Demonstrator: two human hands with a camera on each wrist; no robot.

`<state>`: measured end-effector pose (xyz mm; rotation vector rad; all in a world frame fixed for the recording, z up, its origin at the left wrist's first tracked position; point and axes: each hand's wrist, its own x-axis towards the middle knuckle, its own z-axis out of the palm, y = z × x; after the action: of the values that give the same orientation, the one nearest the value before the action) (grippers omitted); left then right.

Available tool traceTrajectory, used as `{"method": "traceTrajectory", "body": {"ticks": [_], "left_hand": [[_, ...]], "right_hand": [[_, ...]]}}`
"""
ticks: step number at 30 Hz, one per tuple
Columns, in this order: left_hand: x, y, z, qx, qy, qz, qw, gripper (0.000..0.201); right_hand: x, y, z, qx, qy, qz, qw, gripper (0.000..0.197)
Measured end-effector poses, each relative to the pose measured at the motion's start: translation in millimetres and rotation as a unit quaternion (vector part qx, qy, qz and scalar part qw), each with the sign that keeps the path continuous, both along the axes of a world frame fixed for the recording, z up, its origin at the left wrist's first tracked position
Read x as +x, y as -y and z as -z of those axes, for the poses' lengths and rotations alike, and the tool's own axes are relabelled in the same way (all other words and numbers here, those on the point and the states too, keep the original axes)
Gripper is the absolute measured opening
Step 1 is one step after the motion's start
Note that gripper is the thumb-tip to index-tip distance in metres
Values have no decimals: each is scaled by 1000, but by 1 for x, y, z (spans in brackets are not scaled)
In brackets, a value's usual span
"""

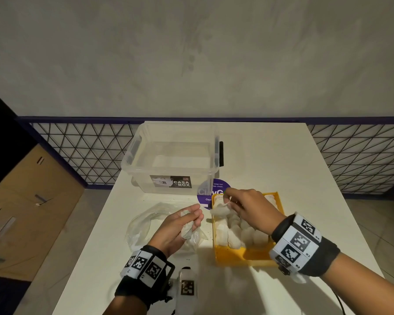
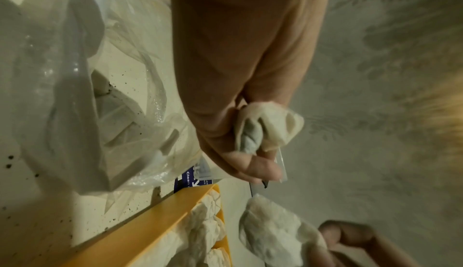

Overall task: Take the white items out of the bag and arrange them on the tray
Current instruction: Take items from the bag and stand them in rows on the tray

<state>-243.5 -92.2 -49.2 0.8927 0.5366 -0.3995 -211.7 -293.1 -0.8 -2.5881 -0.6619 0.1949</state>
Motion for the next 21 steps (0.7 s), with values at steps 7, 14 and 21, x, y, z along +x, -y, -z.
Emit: {"method": "traceTrajectory", "body": {"ticks": [7,14,21], "left_hand": [[-7,8,-5,139,59,182,972,15],[-6,8,-4,193,50,176,964,9],[-3,2,3,66,9,83,994,19]], "right_hand": [[2,-16,-2,85,-52,5,995,18],[3,-13,5,140,-130,59,980,14],[6,0,11,12,-42,63,997,10]]}}
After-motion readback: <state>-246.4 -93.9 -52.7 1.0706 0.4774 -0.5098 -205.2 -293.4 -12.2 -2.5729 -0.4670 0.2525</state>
